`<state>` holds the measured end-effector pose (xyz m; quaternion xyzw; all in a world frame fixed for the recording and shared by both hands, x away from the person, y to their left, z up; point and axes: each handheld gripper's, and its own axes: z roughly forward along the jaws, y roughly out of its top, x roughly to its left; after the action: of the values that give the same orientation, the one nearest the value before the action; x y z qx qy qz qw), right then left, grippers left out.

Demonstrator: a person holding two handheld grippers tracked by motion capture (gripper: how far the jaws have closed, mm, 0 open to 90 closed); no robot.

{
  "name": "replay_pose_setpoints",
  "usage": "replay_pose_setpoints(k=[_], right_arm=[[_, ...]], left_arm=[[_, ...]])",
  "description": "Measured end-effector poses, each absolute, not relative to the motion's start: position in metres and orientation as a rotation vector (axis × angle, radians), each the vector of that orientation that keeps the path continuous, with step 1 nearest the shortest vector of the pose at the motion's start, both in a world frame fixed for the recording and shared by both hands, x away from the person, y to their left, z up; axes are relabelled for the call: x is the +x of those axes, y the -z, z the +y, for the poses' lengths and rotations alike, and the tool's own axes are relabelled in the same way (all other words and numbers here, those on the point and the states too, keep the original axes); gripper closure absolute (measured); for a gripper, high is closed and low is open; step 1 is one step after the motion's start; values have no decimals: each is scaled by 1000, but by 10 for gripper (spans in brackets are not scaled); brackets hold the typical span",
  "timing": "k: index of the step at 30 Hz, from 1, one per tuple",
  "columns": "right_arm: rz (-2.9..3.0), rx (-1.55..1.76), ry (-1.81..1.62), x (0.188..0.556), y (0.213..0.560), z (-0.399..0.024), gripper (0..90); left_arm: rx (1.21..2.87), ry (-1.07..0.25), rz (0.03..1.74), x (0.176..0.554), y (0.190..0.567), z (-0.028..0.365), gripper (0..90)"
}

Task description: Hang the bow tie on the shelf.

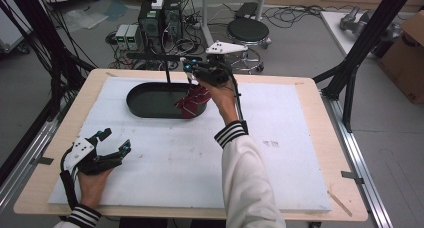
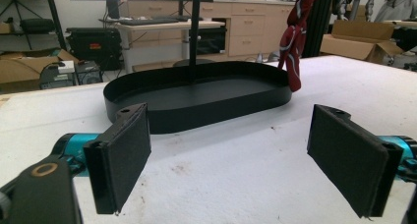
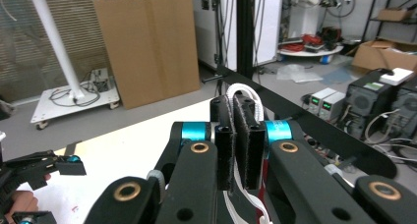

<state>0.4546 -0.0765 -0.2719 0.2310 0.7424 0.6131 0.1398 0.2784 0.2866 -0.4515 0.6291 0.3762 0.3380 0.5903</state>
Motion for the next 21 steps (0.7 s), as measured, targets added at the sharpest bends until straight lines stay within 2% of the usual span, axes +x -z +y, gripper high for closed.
replay_pose_setpoints(k=[13,21], right_arm=[[2111,735,-1779,494,270,-74,876],[2103,781,-1744,511,284,-78,876]], left_arm=[[1464,-787,876,278,452,287,168],[1462,-786,876,279,452,286,168]])
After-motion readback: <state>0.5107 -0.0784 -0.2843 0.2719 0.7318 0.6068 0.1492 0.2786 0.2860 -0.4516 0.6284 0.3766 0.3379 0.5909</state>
